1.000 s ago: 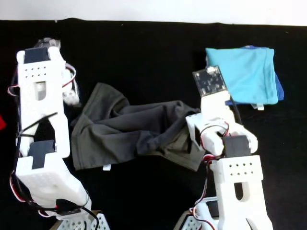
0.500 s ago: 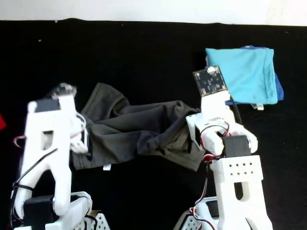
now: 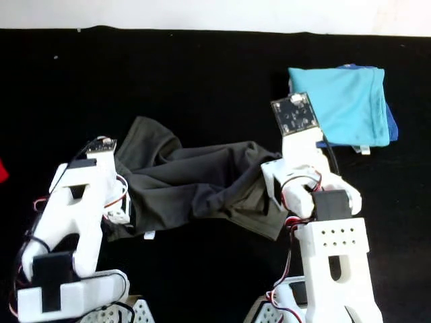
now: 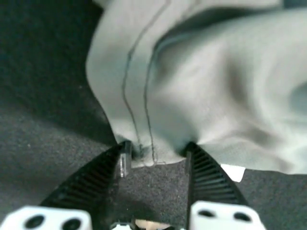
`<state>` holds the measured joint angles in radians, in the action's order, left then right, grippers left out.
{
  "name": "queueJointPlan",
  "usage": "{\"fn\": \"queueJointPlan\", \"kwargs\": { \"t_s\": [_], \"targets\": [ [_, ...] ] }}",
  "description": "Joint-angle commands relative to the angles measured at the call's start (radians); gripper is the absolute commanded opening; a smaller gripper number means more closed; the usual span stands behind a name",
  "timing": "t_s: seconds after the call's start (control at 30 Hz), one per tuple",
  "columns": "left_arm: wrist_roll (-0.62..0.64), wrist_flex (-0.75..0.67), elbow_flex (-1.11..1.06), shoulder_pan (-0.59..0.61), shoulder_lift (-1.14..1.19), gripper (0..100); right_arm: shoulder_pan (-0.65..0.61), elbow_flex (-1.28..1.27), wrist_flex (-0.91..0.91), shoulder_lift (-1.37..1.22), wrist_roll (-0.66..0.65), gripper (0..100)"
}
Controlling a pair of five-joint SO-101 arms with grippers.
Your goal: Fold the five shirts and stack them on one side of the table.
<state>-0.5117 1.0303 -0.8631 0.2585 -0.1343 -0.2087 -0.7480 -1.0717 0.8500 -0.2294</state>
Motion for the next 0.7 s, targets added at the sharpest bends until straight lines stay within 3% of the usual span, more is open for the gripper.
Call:
{"fn": "queueJointPlan", "kwargs": {
  "t_s": [0.0, 0.03, 0.33, 0.5, 0.67],
  "targets": [
    [-0.008, 0.006, 0.044, 0.001, 0.03, 8, 0.015, -0.021, -0.002, -0.001, 0.009, 0.5],
    [-0.006, 0.025, 0.054, -0.001, 0.027, 1, 0.015, -0.038, -0.001, -0.001, 0.008, 0.5],
    [0.029, 0.241, 0.171, 0.004, -0.14, 1, 0.044, -0.171, 0.001, 0.01, 0.005, 0.9],
    [0.137, 0.42, 0.298, 0.004, -0.32, 1, 0.142, -0.056, -0.013, 0.01, 0.009, 0.7],
    [0.143, 0.462, 0.463, -0.001, -0.47, 1, 0.143, 0.202, -0.048, -0.002, 0.005, 0.6]
  ]
}}
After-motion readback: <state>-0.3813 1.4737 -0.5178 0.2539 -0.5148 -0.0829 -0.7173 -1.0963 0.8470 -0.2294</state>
